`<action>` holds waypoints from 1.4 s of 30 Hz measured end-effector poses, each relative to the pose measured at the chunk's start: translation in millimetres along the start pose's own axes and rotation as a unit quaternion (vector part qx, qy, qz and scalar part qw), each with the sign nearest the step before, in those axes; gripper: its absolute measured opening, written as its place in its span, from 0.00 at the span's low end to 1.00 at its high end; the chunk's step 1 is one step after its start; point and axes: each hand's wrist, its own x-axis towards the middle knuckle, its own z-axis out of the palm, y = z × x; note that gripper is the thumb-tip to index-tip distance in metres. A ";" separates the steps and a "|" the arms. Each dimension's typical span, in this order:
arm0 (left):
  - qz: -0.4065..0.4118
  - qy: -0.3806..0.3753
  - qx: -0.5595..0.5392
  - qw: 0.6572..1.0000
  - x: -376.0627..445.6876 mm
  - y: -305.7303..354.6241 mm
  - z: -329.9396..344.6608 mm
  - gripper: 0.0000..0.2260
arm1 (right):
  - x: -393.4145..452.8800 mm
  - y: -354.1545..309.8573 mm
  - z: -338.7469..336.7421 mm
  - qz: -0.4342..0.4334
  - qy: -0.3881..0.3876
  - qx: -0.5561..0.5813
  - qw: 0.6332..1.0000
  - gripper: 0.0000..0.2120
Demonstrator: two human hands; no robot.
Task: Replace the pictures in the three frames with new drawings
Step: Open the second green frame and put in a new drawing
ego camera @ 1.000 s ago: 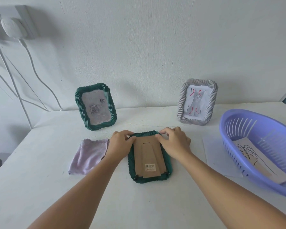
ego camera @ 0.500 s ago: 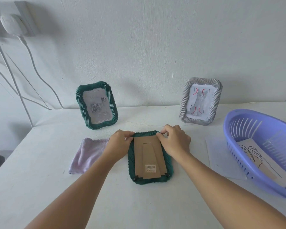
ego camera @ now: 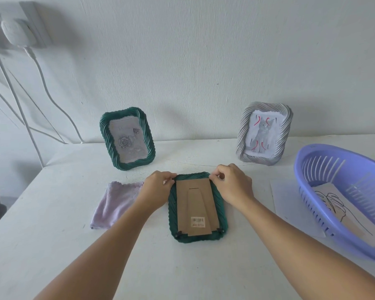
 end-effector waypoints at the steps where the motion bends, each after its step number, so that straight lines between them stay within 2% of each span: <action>1: -0.001 -0.004 0.003 1.000 0.3 0.4 -0.7 0.14 | -0.4 1.0 -0.8 -0.004 0.001 0.007 1.000 0.06; 3: -0.004 -0.014 0.000 1.000 -1.9 0.7 -3.3 0.17 | -3.3 4.3 -2.5 -0.018 -0.004 0.019 1.000 0.06; 7: 0.004 -0.021 0.009 1.000 -20.4 -1.6 -14.6 0.26 | -19.6 14.6 -7.3 -0.075 -0.003 0.008 0.997 0.22; 13: -0.004 -0.035 -0.012 0.999 -41.9 -6.3 -16.8 0.26 | -32.0 23.7 -6.5 -0.092 -0.003 0.026 0.995 0.28; 21: -0.018 -0.011 -0.055 0.998 -22.6 -1.3 -13.6 0.23 | -14.8 19.2 -5.1 -0.092 0.004 0.048 0.995 0.25; 26: 0.009 -0.019 0.012 1.000 -34.7 1.5 -15.8 0.21 | -24.7 22.1 -9.6 -0.112 0.002 0.048 0.993 0.18; 28: 0.038 -0.033 0.036 0.998 -49.3 -1.7 -18.8 0.22 | -40.5 22.6 -18.8 -0.127 -0.027 0.049 0.990 0.19; 34: 0.082 -0.163 -0.002 0.983 -90.8 -12.5 -27.0 0.21 | -73.1 37.0 -41.5 -0.170 -0.182 0.075 0.965 0.22; 38: 0.080 -0.148 -0.047 0.985 -95.0 -16.6 -21.4 0.14 | -70.2 44.4 -37.7 -0.180 -0.178 0.094 0.963 0.21; 42: 0.081 -0.131 -0.077 0.985 -95.4 -19.4 -16.7 0.13 | -71.4 45.0 -34.8 -0.163 -0.167 0.114 0.966 0.14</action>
